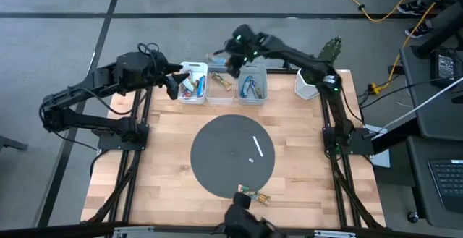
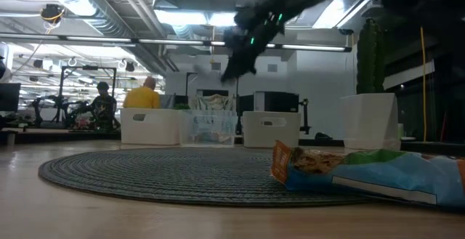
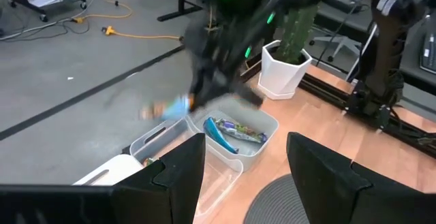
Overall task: Pick and place Granola Bars by type
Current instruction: Put the yellow granola bar into the transparent bin
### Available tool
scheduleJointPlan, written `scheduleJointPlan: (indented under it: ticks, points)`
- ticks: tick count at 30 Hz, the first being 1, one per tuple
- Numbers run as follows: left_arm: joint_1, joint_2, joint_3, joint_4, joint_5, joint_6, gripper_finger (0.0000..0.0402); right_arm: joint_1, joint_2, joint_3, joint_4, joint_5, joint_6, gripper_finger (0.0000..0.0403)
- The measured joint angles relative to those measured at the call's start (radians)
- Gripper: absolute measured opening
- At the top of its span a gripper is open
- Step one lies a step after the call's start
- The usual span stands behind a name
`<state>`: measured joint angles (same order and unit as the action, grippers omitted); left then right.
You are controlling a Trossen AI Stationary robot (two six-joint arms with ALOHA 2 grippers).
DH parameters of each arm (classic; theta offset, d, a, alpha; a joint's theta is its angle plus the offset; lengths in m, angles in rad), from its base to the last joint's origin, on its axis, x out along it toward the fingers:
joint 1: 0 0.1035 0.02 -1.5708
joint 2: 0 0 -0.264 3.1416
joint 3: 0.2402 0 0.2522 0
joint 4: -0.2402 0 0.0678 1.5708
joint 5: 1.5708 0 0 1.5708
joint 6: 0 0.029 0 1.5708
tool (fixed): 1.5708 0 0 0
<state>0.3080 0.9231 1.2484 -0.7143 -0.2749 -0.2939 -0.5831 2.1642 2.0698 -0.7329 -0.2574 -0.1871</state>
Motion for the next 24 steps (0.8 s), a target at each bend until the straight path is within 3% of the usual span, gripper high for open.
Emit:
scheduleJointPlan:
  ticks: [5, 13, 24]
  points:
    - [0.000, 0.003, 0.000, 0.000, -0.002, 0.000, 0.0198, 0.013, 0.074, -0.029, 0.002, 0.027, 0.111, 0.0043]
    - [0.000, 0.003, 0.000, 0.000, -0.023, 0.024, 0.0198, 0.036, 0.081, -0.030, 0.021, 0.077, 0.167, 0.0041]
    - [0.000, 0.003, 0.000, -0.001, -0.022, 0.080, 0.0198, 0.039, 0.080, -0.006, -0.054, 0.083, 0.244, 0.0150]
